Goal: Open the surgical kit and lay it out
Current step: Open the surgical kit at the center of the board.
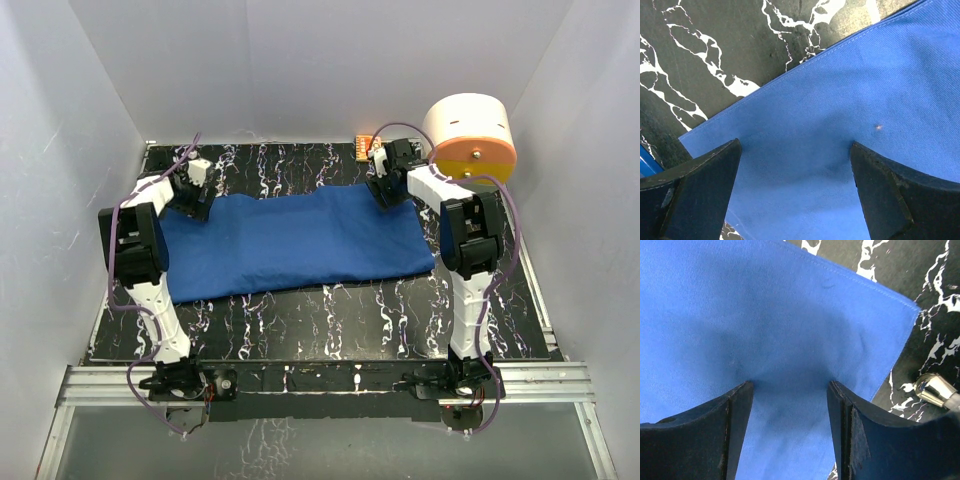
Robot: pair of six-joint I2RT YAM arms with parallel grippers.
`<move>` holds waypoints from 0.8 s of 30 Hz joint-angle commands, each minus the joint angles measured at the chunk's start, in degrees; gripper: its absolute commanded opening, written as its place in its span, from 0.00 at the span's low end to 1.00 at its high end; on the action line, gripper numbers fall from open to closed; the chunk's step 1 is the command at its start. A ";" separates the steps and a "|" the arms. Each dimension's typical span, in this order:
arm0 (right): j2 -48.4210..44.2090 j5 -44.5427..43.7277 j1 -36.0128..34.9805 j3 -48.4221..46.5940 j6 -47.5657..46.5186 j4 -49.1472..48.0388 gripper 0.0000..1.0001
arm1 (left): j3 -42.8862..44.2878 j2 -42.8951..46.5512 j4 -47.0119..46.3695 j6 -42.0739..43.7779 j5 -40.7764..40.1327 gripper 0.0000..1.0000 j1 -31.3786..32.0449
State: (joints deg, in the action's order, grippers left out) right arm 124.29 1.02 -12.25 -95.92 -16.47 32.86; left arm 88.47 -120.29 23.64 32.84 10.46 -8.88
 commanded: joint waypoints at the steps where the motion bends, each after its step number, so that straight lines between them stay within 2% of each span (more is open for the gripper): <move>1: 1.36 -1.47 0.28 -3.21 -0.37 -0.65 0.59 | 0.49 -2.65 -2.24 2.14 -5.93 0.89 0.28; 13: 3.40 -4.60 3.19 1.86 2.93 -3.26 0.56 | 8.63 -13.82 -7.24 4.42 -12.96 0.88 1.22; 18: 5.89 -6.40 4.44 -0.83 1.82 -3.50 0.56 | 15.20 -18.55 -4.69 4.33 -12.71 0.87 1.52; 24: 7.22 -3.64 5.04 -4.91 -0.95 -2.87 0.56 | 16.06 -16.91 -1.41 3.53 -10.50 0.87 2.54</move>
State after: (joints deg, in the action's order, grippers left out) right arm 127.66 1.48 -9.76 -99.42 -13.74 29.39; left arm 106.28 -133.60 15.62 34.59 4.38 -5.78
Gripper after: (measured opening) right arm 0.564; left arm 0.872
